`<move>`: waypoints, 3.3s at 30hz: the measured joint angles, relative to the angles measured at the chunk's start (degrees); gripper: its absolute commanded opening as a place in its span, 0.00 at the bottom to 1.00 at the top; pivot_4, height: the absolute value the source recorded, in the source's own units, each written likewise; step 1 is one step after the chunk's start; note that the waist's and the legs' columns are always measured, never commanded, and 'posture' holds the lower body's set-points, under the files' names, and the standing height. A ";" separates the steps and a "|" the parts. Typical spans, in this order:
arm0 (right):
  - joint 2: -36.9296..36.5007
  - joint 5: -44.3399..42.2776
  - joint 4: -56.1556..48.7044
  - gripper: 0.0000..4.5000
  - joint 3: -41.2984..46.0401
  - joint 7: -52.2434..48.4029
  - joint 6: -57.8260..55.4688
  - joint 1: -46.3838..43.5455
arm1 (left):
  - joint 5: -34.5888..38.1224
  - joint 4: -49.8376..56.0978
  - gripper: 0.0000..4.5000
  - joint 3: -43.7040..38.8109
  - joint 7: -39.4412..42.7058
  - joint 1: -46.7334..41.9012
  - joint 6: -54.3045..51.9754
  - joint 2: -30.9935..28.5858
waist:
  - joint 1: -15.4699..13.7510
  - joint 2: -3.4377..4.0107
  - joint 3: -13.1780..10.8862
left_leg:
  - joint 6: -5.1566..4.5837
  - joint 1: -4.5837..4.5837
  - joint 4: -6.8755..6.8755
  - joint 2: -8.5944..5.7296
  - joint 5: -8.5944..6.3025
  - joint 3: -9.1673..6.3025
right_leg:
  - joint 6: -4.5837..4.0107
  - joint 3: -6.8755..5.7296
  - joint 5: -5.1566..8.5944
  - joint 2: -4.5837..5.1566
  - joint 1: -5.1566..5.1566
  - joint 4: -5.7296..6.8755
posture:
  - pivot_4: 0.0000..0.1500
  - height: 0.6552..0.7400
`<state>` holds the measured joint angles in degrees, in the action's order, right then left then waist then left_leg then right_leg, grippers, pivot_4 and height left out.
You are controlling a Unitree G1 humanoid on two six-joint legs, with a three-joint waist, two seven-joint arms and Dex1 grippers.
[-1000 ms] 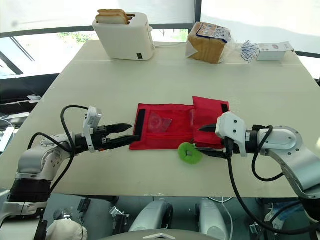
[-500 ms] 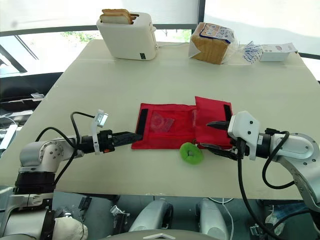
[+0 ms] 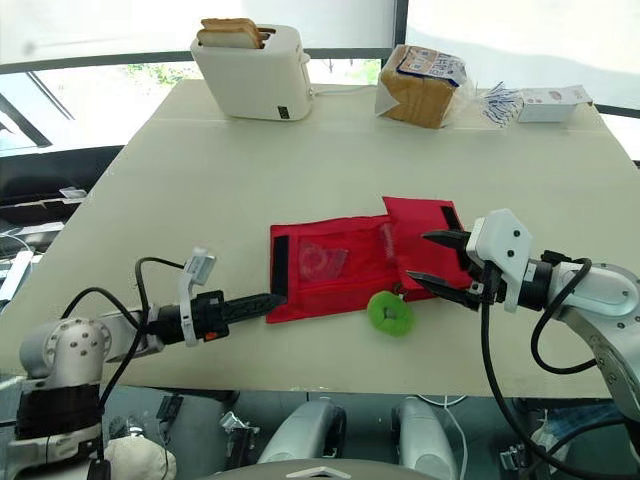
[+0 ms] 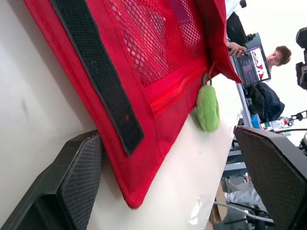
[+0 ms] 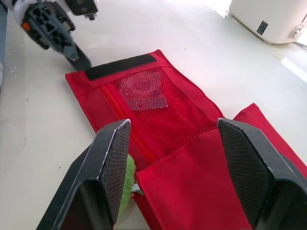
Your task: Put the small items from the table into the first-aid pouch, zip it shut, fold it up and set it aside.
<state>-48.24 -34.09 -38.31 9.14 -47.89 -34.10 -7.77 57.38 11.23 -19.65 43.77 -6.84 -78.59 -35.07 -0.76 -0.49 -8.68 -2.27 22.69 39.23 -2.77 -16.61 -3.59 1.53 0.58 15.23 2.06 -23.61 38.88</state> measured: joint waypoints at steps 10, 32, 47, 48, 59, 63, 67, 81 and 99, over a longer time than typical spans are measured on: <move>-0.21 -3.93 -1.71 0.68 -0.19 -1.14 -0.71 -2.21 | -0.81 5.08 1.00 2.18 -1.37 2.97 4.79 -0.50 | -0.09 0.02 0.01 | 0.00 0.00 0.00 -0.01 -0.01 0.01 | 0.00 0.00 0.00 0.03 0.02 -0.02 | 1.00 1.00; -0.33 -7.68 -1.15 0.70 -0.20 1.70 -3.09 -5.61 | -0.05 -1.86 0.03 3.24 -6.81 -1.04 10.42 2.22 | -0.09 0.00 0.00 | 0.00 0.01 0.00 -0.02 0.00 0.01 | -0.01 -0.03 0.00 0.02 0.01 -0.02 | 1.00 1.00; 13.08 19.06 25.43 0.02 -20.96 11.73 3.84 -19.93 | -16.79 -28.22 0.00 17.93 26.31 -26.42 25.62 -13.57 | 0.93 -0.03 -0.04 | 0.04 0.15 0.00 -0.07 0.04 0.05 | -0.02 0.01 0.00 -0.02 -0.16 -0.02 | 1.00 1.00; 13.32 22.07 28.53 0.02 -23.06 12.42 4.89 -20.01 | -16.38 -28.10 0.00 17.65 26.42 -27.91 24.93 -12.40 | 0.67 -0.04 -0.04 | 0.04 0.16 0.02 -0.09 0.03 0.02 | -0.02 -0.03 0.00 -0.02 -0.16 -0.02 | 1.00 1.00; 20.41 33.38 36.58 0.02 -28.89 13.22 11.59 -20.30 | -5.42 -19.75 0.00 13.90 19.86 -40.04 11.51 1.61 | 2.58 -0.26 0.10 | 0.09 -0.09 0.07 -0.03 0.06 0.01 | -0.01 0.02 -0.01 -0.13 -0.02 0.16 | 1.00 1.00; 22.17 33.83 37.71 0.02 -28.14 13.25 12.63 -20.16 | -6.38 -19.30 0.00 17.90 19.61 -41.21 12.51 6.57 | 3.05 -0.25 0.11 | 0.13 -0.13 0.03 -0.03 0.09 0.02 | -0.01 0.05 -0.01 -0.14 -0.01 0.16 | 1.00 1.00; 24.06 33.58 37.44 0.02 -25.84 13.75 13.32 -18.03 | -11.02 -21.82 0.00 23.57 20.04 -41.77 17.08 12.20 | 2.71 -0.22 0.15 | 0.14 -0.16 0.04 -0.04 0.09 0.02 | -0.01 0.06 -0.01 -0.14 0.04 0.13 | 1.00 1.00; 19.44 24.47 1.24 0.02 -12.30 15.31 0.09 5.97 | -20.87 -36.38 0.00 29.09 22.82 -44.80 26.26 21.15 | 0.90 -0.16 0.09 | 0.12 0.14 0.10 -0.10 0.09 -0.02 | 0.01 0.02 -0.01 -0.10 -0.13 0.10 | 1.00 1.00; 16.47 20.37 -18.47 0.02 5.40 18.83 -9.58 25.23 | -30.67 -50.54 0.00 28.47 12.62 -50.34 30.21 34.72 | -0.12 -0.17 0.08 | 0.11 0.06 0.13 -0.10 0.09 -0.03 | 0.03 0.00 0.00 -0.12 0.01 0.09 | 1.00 1.00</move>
<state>-31.76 -13.72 -56.78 14.54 -29.07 -43.67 17.46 26.71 -39.32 8.82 56.39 -57.19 -48.38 -0.35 -0.88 -0.66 -8.60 -2.16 22.75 39.35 -2.86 -16.52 -3.62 1.57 0.58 15.23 1.94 -23.61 38.97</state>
